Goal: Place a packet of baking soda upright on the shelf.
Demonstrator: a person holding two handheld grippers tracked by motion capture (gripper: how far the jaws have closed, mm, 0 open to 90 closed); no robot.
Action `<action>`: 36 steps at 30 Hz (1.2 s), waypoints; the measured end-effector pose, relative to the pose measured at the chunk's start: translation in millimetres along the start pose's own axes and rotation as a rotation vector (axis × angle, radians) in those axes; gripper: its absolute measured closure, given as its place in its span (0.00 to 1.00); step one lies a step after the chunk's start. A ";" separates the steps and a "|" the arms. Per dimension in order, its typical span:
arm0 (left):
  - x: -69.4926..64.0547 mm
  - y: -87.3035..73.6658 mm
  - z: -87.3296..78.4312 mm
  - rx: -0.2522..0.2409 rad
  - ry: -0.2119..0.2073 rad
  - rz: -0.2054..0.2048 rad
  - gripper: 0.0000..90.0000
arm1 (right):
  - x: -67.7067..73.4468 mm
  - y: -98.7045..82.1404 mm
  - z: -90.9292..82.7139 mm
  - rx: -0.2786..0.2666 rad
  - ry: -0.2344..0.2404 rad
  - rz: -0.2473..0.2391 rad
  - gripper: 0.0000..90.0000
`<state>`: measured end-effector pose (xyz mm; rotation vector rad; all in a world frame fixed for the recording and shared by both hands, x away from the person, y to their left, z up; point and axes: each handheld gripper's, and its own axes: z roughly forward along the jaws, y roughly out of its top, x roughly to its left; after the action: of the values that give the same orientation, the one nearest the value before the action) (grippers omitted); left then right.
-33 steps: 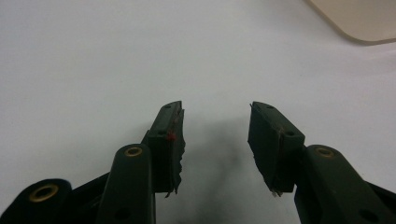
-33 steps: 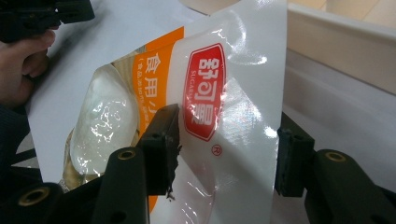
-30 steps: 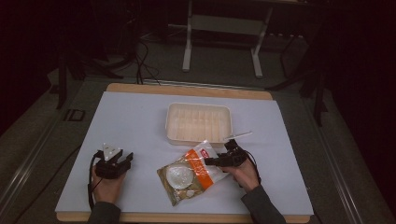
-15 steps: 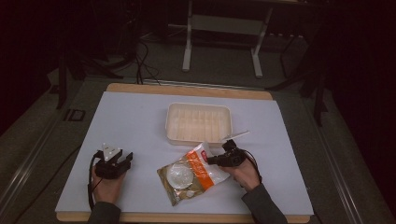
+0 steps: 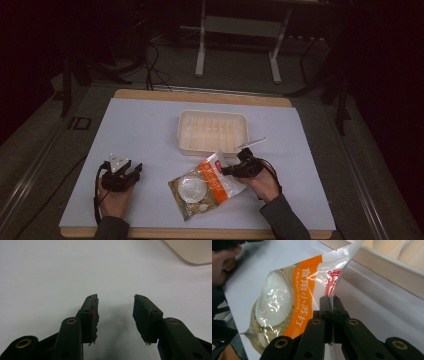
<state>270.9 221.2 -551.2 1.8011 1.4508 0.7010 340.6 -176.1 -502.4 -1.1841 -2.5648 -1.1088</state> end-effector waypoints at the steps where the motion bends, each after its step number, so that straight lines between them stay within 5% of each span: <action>1: 0.0 0.0 0.0 0.001 0.000 0.000 0.61 | 0.7 0.6 -1.3 -0.006 0.005 -0.003 1.00; 17: 0.0 0.1 0.0 0.003 0.000 0.003 0.61 | 23.1 13.4 -18.7 -0.029 0.024 -0.041 1.00; 36: -0.1 0.1 0.1 0.001 0.000 0.003 0.61 | 58.6 30.6 -33.1 -0.095 0.155 -0.072 1.00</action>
<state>271.0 221.1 -551.3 1.8051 1.4489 0.7017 315.1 -148.4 -438.8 -0.9873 -2.4801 -1.2960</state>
